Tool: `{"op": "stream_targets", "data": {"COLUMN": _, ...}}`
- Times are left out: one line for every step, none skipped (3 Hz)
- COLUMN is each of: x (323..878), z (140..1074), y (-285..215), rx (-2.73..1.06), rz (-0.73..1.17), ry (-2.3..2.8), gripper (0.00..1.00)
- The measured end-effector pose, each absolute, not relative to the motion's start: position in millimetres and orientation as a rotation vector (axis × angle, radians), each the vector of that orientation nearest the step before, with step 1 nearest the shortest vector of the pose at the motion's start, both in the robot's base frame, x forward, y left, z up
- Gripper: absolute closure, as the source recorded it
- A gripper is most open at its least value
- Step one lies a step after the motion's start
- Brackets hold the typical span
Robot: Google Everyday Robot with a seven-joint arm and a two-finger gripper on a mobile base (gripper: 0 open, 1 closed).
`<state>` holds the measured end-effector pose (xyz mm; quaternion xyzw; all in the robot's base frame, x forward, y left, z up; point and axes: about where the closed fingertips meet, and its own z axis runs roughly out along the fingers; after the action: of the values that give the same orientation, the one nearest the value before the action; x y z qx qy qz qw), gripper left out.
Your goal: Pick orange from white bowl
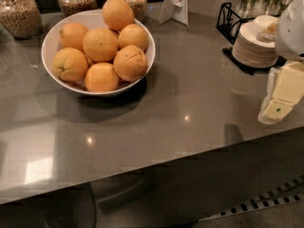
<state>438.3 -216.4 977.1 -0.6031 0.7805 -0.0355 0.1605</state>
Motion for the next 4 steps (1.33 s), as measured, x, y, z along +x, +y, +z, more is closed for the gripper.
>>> {"op": "stream_targets", "data": {"x": 442, "z": 979, "y": -214, "rx": -1.705, "rz": -0.108, "ry": 2.212, "gripper": 0.0}}
{"op": "stream_targets", "data": {"x": 468, "z": 980, "y": -190, "rx": -1.631, "rz": -0.071, "ry": 2.143, "gripper": 0.0}}
{"op": "stream_targets", "data": {"x": 514, "z": 998, "y": -150, "rx": -1.514, "rz": -0.062, "ry": 2.021, "gripper": 0.0}}
{"op": "stream_targets", "data": {"x": 562, "z": 1023, "y": -103, "rx": -1.421, "rz": -0.021, "ry": 1.89, "gripper": 0.0}}
